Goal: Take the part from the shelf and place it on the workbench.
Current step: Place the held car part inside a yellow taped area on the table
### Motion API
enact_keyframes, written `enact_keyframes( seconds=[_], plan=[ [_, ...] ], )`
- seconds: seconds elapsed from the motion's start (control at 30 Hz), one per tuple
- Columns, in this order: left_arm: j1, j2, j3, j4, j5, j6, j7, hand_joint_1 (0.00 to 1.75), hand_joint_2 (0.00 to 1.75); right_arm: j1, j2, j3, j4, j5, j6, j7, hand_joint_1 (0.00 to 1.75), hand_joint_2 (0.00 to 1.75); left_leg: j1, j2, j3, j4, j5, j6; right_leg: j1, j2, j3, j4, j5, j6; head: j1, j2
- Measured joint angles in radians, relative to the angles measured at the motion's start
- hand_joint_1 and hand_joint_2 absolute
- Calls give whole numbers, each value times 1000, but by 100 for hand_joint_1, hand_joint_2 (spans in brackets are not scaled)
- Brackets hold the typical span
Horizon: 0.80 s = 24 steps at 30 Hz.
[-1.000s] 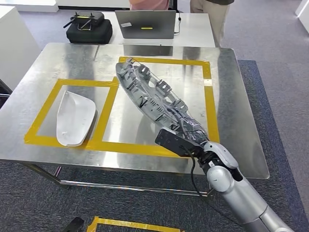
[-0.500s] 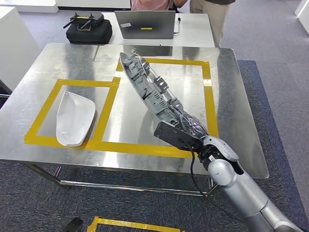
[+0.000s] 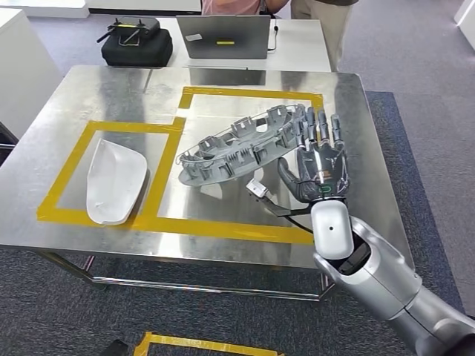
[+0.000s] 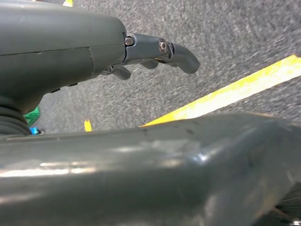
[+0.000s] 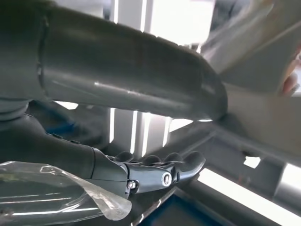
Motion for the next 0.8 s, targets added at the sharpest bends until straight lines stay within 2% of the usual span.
enact_keyframes(
  seconds=[0.07,0.17,0.27,0.5,0.67,0.8],
  plan=[
    [7,-4,25,-20,-18,-7,0,0,0,-30,-34,63,-1,13,-4,18,0,175,0,0,0,0,0,0,0,0,0,0,0,0,0,0],
    [19,-9,57,-46,-38,-15,1,0,0,-59,-62,126,-5,17,27,11,0,175,0,0,0,0,0,0,0,0,0,0,0,0,0,0],
    [38,-18,93,-79,-76,-38,10,0,0,-83,-72,151,-17,19,79,-30,0,175,0,0,0,0,0,0,0,0,0,0,1,0,0,0],
    [72,-47,201,-144,-172,-94,20,0,0,-118,-77,177,-47,18,160,-154,0,175,0,0,0,0,0,0,0,0,0,0,1,0,0,0],
    [87,-70,271,-171,-221,-125,18,0,0,-130,-77,180,-63,-34,280,-264,0,175,0,0,0,0,0,0,0,0,0,0,1,0,0,0],
    [100,-96,345,-189,-317,-171,3,0,0,-131,-77,180,-84,-66,300,-285,0,175,0,0,0,0,0,0,0,0,0,0,1,0,0,0]
  ],
)
